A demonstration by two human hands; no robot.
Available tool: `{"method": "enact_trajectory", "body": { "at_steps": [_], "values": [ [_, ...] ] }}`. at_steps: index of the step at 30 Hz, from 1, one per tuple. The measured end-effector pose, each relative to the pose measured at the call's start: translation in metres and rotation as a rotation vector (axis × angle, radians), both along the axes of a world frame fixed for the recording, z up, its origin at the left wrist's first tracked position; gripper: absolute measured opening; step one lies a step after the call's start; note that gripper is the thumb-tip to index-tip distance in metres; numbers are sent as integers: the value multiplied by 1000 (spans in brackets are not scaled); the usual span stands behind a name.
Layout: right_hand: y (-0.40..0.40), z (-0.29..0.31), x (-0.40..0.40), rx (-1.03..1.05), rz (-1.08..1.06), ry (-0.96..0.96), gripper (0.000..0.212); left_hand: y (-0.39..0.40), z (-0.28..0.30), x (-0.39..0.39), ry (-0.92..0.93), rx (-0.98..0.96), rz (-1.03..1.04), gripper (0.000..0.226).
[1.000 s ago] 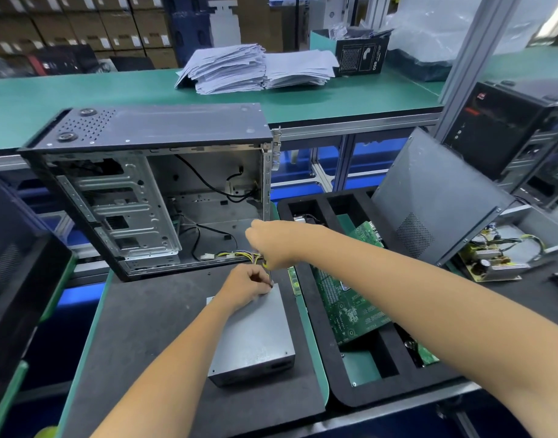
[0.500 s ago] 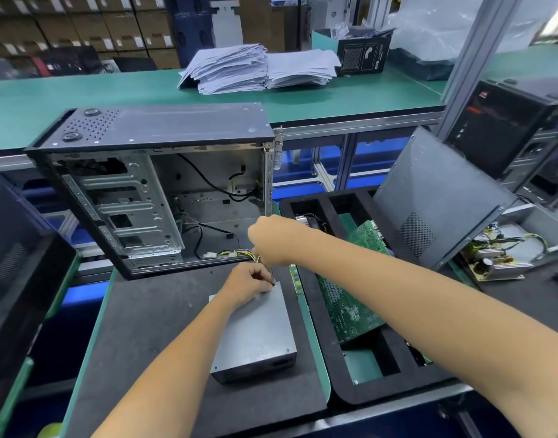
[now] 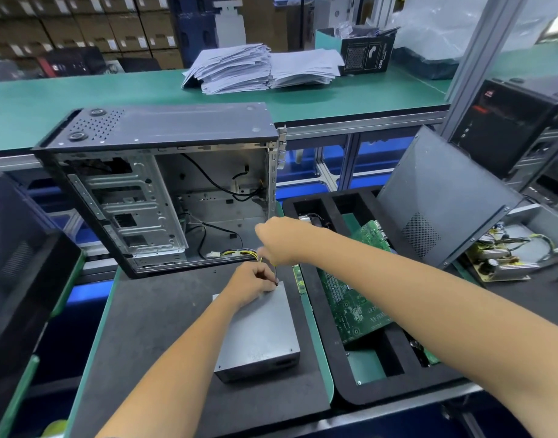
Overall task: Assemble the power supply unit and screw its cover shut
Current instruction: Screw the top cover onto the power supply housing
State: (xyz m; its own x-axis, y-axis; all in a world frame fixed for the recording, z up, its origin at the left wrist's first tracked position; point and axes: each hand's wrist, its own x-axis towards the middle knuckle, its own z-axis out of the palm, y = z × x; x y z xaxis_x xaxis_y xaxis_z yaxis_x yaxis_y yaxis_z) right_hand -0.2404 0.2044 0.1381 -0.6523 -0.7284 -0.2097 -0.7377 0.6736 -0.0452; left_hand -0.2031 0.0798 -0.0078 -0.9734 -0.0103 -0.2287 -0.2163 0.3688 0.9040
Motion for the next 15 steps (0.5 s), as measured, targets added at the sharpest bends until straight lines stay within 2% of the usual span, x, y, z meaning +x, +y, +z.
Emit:
{"method": "enact_trajectory", "body": {
  "at_steps": [3,4,6,9,13,15],
  "values": [
    [0,7,-1,51,53,-84,12,0,0,0,2,-13,2,12],
    [0,8,-1,40,56,-55,5,1,0,0,3,-26,1,12],
    [0,6,1,11,16,30,18,1,0,-1,4,-46,1,11],
    [-1,-1,1,28,-16,86,17,0,0,0,4,-46,-3,10],
    [0,6,-1,76,23,-54,23,-1,1,0,-3,-35,-18,10],
    [-1,9,-1,84,22,-34,17,-1,1,0,-2,-40,-24,12]
  ]
}}
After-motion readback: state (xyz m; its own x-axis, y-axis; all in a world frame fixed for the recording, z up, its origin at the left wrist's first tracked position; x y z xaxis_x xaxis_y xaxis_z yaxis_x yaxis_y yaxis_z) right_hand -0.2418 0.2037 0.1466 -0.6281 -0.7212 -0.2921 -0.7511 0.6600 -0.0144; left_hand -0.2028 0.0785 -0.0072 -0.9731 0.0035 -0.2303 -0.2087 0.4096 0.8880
